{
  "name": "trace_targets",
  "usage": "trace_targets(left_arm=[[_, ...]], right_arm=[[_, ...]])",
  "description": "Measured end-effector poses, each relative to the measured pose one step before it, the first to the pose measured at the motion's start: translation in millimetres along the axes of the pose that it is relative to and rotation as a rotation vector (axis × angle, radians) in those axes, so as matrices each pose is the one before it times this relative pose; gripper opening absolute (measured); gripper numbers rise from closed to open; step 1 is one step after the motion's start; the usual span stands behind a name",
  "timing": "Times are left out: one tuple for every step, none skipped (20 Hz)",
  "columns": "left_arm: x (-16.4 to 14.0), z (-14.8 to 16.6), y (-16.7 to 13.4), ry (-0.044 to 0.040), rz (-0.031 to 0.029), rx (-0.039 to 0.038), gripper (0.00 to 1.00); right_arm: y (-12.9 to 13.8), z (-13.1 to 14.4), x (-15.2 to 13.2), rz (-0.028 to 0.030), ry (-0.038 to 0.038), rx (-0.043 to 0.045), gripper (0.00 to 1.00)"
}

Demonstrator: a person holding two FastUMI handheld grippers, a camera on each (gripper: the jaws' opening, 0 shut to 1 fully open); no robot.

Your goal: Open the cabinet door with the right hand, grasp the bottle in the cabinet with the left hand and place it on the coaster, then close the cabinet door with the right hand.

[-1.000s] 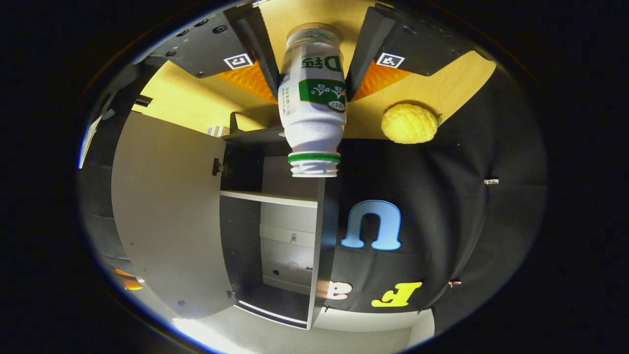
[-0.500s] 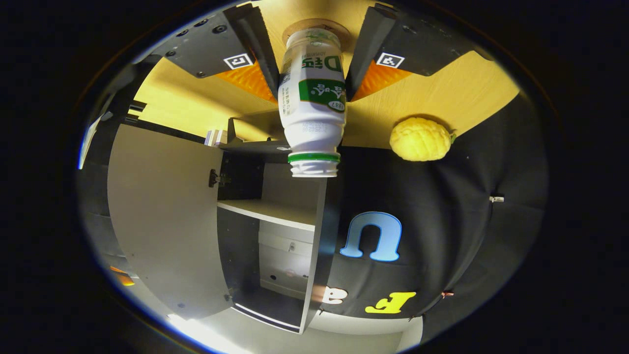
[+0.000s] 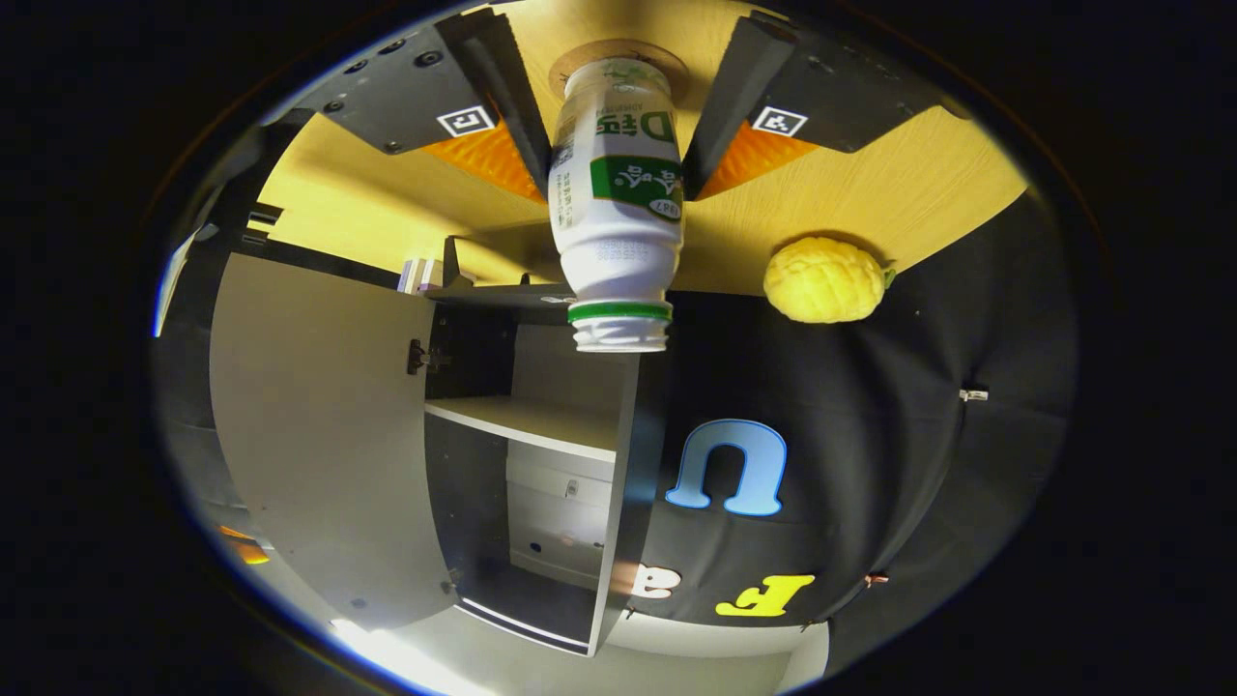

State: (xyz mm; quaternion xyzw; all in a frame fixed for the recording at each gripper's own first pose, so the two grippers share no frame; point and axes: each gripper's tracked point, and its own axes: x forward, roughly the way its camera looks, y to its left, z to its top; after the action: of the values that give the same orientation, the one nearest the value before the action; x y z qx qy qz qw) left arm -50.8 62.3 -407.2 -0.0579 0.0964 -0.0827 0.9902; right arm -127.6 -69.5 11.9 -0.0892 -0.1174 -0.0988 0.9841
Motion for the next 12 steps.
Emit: trace_targets(left_arm=[[-1.82, 0.81, 1.95, -0.00324, 0.00685, 0.00998, 0.83], [-0.48, 3.2, 0.66, 0.00212, 0.00266, 0.00742, 0.89], [2.04, 0.49, 0.14, 0.00443, -0.00255, 0.00384, 0.9], [0.73, 1.44, -2.06, 0.00697, -0.01102, 0.00573, 0.94], [-1.27, 0.29, -2.79, 0.00856, -0.00492, 0.01369, 0.96], [-1.06, 3.34, -1.28, 0.00198, 0.00291, 0.02011, 0.95], [-1.73, 2.91, 0.28, 0.00315, 0.00508, 0.01759, 0.95], [-1.06, 4.99, -0.94, 0.00257, 0.00267, 0.01998, 0.95], [-0.52, 5.7, -2.08, -0.00251, -0.00523, 0.0195, 0.95], [-0.58, 7.03, -4.08, -0.00225, -0.01295, 0.01384, 0.95], [0.02, 4.8, -3.18, -0.00223, -0.01467, 0.00656, 0.95], [1.09, 4.75, -2.09, 0.00224, -0.00911, -0.00214, 0.97]], right_arm=[[-0.1, 0.48, 0.58, -0.00267, -0.00008, -0.00013, 0.18], [0.3, -0.82, 1.76, -0.0006, 0.00638, 0.00112, 0.18], [1.38, -1.56, 0.55, 0.00378, 0.00884, 0.0023, 0.18], [1.41, -1.17, 0.86, 0.00276, 0.0114, 0.00083, 0.18], [0.45, -0.34, 1.75, -0.00195, 0.0085, -0.00103, 0.18], [0.24, 1.38, 1.78, -0.00098, 0.00532, -0.00063, 0.18], [0.98, 1.42, 1.27, -0.00102, 0.00382, 0.00164, 0.18], [-0.15, 1.14, 2.44, -0.00128, 0.00453, 0.00284, 0.18], [-0.17, 1.84, 1.64, -0.00046, 0.00561, 0.00462, 0.18], [-0.35, 0.88, 2.28, -0.00104, 0.00746, 0.00518, 0.18], [-1.05, 1.13, 2.6, -0.00207, 0.00697, 0.0045, 0.18], [-0.96, 0.57, 2.81, -0.00216, 0.00695, 0.00608, 0.18]])
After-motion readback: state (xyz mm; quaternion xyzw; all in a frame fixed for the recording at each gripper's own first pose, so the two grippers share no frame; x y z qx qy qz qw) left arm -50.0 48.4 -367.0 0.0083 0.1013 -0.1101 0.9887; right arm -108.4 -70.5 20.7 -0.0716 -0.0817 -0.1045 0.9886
